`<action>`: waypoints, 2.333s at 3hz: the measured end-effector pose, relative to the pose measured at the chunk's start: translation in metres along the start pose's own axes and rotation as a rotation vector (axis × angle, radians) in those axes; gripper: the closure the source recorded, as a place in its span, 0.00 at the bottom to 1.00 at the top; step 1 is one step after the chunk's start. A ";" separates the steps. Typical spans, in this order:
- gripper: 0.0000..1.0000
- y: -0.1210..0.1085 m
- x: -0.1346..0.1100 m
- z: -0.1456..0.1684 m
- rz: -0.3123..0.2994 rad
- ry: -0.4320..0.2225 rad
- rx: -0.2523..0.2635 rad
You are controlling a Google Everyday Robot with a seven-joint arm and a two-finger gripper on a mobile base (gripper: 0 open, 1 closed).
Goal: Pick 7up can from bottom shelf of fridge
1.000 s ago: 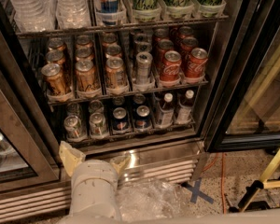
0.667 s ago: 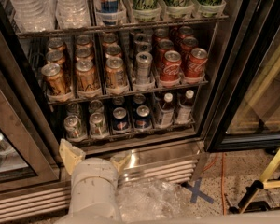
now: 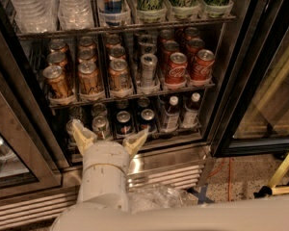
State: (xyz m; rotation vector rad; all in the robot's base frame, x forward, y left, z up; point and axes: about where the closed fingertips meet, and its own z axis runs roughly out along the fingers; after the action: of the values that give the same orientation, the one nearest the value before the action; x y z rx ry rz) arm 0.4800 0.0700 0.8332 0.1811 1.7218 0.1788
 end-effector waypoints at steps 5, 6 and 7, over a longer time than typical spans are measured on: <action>0.49 -0.025 -0.017 0.055 -0.080 -0.188 0.110; 0.41 -0.021 -0.021 0.063 -0.102 -0.210 0.079; 0.41 -0.013 -0.026 0.072 -0.126 -0.231 0.029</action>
Offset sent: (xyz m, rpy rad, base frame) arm 0.0224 -0.0022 0.0056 -0.0146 -0.0724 -0.0212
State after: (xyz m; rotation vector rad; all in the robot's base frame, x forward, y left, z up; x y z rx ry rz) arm 0.5553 0.0531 0.8437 0.1095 1.5009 0.0385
